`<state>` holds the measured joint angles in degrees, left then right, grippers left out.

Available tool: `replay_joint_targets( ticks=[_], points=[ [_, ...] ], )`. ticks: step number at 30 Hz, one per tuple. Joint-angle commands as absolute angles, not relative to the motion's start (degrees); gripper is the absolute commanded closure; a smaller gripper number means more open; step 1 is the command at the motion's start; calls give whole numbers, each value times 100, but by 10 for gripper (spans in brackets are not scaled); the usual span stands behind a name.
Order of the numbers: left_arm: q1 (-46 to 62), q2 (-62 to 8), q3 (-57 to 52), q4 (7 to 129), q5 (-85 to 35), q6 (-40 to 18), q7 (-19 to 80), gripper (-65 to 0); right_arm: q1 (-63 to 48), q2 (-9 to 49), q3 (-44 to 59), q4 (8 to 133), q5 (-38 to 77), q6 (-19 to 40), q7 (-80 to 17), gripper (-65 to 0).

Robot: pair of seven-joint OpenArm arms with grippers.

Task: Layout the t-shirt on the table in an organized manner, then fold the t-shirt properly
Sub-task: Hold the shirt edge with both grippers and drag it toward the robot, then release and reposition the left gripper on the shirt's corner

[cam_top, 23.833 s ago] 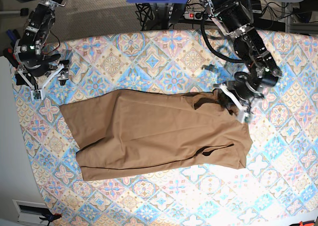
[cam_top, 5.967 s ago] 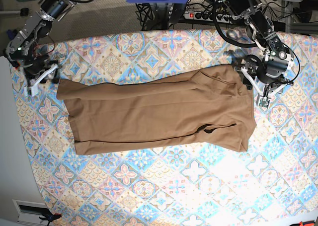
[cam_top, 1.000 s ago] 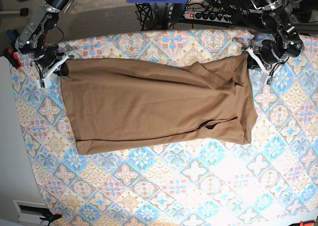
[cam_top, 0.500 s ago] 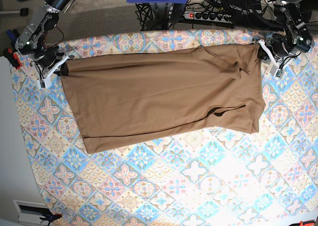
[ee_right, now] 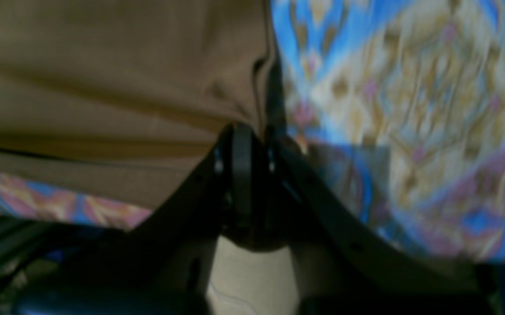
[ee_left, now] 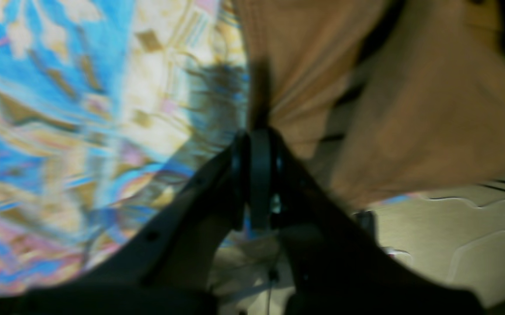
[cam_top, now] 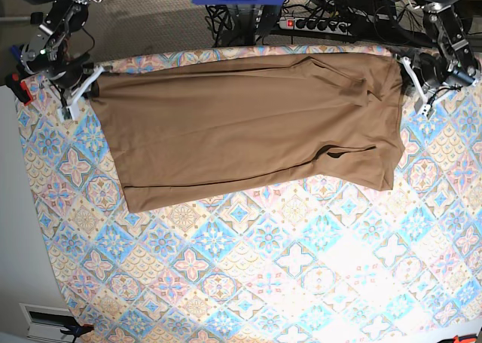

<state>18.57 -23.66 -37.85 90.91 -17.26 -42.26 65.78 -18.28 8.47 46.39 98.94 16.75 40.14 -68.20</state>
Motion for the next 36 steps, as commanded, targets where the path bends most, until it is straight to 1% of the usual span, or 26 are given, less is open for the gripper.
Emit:
replay_joint_targets(
  ticks=[1, 7, 10, 13, 16, 19, 23, 28, 31, 36],
  points=[
    [1842, -2387, -3829, 8998, -673, -4000, 6923, 0, -1798, 954, 4673, 9991, 1666, 4000, -6756, 0],
    [1473, -1877, -3837, 9015, 365, -4000, 6914, 0, -1798, 954, 4673, 9991, 1666, 4000, -6756, 0],
    [1420, -1815, -3846, 9015, 585, -4000, 6914, 0, -1798, 945, 4673, 10009, 1666, 4000, -6765, 0],
    [1420, -1815, -3855, 9015, 567, -4000, 6914, 0, -1798, 901, 4673, 10018, 1666, 4000, -6765, 0],
    [1341, -1815, -3943, 9024, 558, -4000, 6914, 0, -1815, 716, 4673, 10026, 1666, 4000, -6765, 0],
    [1182, -1622, -4655, 9077, 391, -4000, 6897, 0, -1798, 699, 4673, 10097, 1666, 4000, -6765, 0],
    [1130, -1288, -5490, 9613, 66, -4000, 6624, 0, -1798, 629, 4488, 10281, 1666, 4000, -6765, 0],
    [1068, -936, -5560, 9921, 75, -4000, 6325, 0, -1771, 620, 4321, 10290, 1675, 4000, -6765, 0],
    [927, -743, -5587, 10044, 92, -4000, 6114, 0, -1499, 620, 4338, 10290, 1675, 4000, -6765, 0],
    [919, -743, -5560, 10097, 110, -4000, 6070, 0, -1103, 620, 4338, 10290, 1675, 4000, -7134, 0]
  ],
)
